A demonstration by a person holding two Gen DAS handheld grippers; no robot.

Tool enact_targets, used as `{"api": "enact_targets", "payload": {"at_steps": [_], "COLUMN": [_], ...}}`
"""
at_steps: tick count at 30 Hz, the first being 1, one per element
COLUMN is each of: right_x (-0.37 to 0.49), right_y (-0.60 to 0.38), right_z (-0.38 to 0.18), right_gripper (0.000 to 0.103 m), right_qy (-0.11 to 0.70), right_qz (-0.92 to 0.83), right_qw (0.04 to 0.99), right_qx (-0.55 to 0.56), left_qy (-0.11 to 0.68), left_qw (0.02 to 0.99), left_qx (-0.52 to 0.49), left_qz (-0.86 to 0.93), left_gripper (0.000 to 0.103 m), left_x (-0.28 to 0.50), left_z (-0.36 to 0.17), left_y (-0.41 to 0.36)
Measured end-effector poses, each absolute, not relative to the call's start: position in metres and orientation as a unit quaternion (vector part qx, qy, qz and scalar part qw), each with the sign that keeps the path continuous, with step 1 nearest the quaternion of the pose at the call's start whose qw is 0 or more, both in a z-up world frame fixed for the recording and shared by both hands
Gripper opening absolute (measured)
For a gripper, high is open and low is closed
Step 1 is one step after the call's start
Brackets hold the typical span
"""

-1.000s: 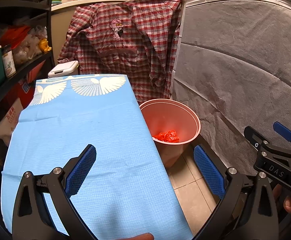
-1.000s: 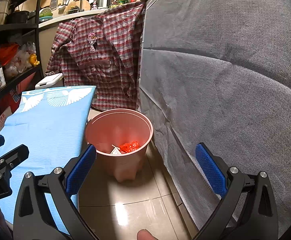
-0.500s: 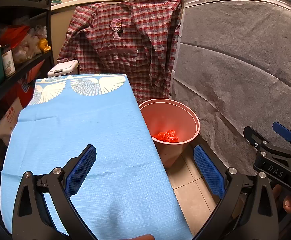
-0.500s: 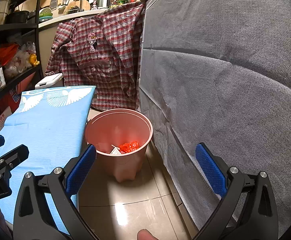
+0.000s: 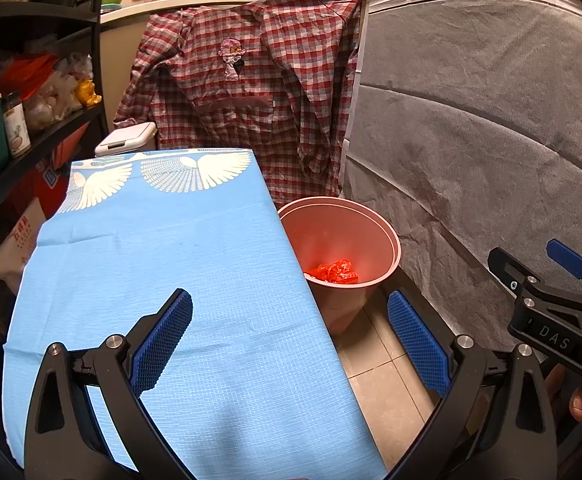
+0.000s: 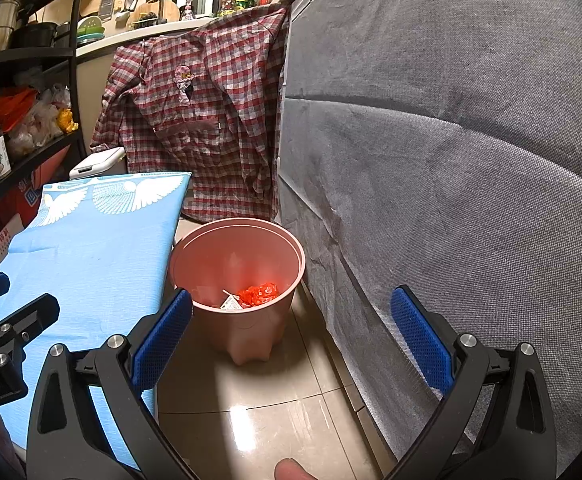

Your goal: Collect trash

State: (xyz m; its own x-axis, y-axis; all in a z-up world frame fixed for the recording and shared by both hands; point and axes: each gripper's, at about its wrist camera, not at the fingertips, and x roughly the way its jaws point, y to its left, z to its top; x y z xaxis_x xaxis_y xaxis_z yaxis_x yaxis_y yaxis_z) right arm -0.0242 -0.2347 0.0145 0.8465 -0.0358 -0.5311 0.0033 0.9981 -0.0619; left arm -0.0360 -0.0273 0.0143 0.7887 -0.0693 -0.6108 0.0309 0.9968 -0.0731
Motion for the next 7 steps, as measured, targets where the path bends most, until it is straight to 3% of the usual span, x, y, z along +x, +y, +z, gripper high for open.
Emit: {"api": "enact_targets", "payload": {"at_steps": [7], "right_x": [-0.0228], "right_y": [-0.2375], "right_z": [0.0142], "right_gripper": [0.098], "right_qy": [0.277], "right_qz": [-0.011], "right_qw": [0.960], "right_qx": [-0.027], "left_qy": [0.328], "left_qw": [0.944], "left_qx": [-0.027], "left_qz": [-0.023], "left_gripper": [0.095], "left_x": [-0.0349], "left_z": [0.0137], "left_y": [-0.0262]}}
